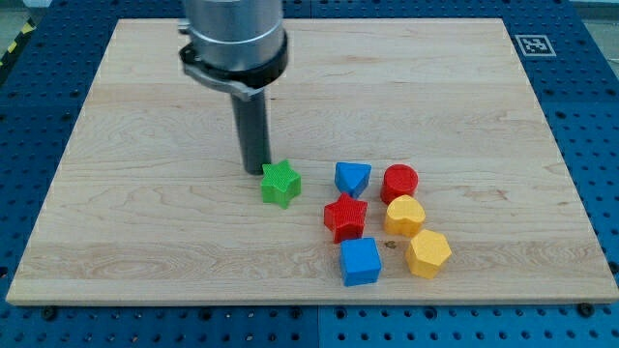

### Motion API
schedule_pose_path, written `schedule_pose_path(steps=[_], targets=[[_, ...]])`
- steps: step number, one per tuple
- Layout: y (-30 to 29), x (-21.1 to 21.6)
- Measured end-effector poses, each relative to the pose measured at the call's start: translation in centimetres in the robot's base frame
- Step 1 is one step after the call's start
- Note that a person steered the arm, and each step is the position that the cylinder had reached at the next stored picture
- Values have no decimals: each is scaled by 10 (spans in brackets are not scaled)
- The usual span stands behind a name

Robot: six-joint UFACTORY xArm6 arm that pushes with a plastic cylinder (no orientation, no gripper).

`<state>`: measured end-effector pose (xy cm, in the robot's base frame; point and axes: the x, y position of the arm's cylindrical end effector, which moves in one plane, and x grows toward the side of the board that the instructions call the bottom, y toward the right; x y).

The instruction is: Push the green circle to the group of blocks

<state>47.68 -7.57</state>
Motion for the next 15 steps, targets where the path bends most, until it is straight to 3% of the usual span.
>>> schedule_pose_path(steps=[1,3,4,5,6,7,8,10,12,14,15], targets=[[9,30],[53,38],[7,40],[-72,-4],[-150,-96],[-165,-197],[-144,-274],[-108,-285],[-5,-281],[22,-224],[60,-224]])
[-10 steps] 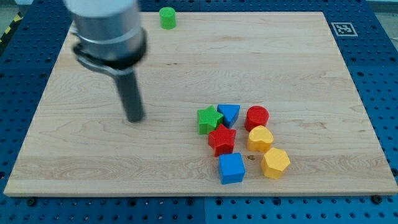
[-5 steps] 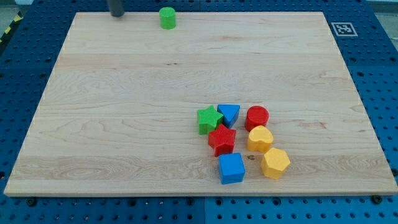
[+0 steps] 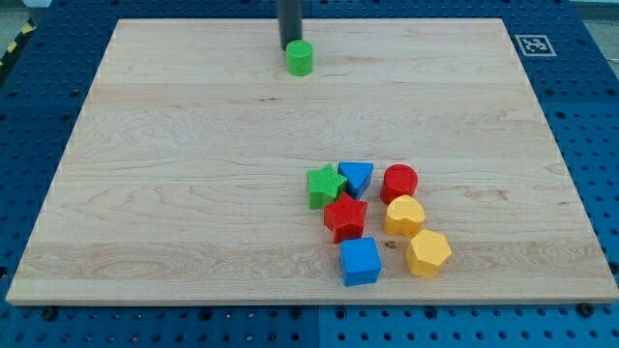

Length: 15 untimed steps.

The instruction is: Push the green circle to the group of blocks

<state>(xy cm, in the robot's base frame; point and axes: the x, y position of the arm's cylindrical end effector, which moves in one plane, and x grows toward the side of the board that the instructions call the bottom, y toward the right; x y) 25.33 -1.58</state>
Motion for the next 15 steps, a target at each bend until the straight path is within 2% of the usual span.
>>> schedule_pose_path(steps=[1,3,5,6,7,9,12,15], targets=[[19,17],[19,58],[-19,45],[-25,54],[-25,81],[-49,109],[-52,161],[1,215]])
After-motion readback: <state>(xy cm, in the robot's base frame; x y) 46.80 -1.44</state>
